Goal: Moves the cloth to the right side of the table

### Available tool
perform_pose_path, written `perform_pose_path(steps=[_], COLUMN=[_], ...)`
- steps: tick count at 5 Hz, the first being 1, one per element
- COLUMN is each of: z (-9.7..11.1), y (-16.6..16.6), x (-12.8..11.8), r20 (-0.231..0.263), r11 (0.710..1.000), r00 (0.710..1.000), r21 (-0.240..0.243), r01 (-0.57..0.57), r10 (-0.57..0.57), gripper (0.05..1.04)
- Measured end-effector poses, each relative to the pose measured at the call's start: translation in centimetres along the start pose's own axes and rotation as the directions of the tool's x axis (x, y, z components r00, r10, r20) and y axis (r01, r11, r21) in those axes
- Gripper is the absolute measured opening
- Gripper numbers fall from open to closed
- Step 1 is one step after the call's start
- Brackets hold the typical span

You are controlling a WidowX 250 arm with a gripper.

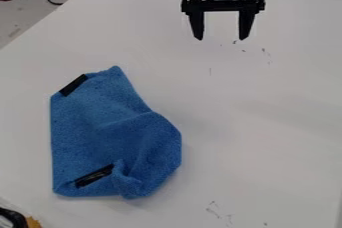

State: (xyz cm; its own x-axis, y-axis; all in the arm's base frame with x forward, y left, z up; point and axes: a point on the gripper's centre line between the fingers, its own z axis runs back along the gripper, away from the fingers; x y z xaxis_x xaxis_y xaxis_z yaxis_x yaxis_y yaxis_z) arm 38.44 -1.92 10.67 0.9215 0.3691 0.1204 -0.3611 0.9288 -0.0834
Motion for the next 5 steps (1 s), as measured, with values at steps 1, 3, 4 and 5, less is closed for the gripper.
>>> perform_pose_path(steps=[1,3,4,5], z=[-1.5,-0.4,1.0,1.1], y=[0.2,3.9,7.2,10.6], x=[-0.5,-1.4,-2.1,-2.6], r20=[-0.043,-0.074,-0.077,-0.105], r11=[1.0,0.997,0.992,0.983], r00=[0.999,0.995,0.989,0.978], r21=[0.017,0.028,0.029,0.041], r01=[-0.002,-0.069,-0.127,-0.179], r10=[0.002,0.07,0.129,0.182], gripper=[1.0,1.0,1.0,1.0])
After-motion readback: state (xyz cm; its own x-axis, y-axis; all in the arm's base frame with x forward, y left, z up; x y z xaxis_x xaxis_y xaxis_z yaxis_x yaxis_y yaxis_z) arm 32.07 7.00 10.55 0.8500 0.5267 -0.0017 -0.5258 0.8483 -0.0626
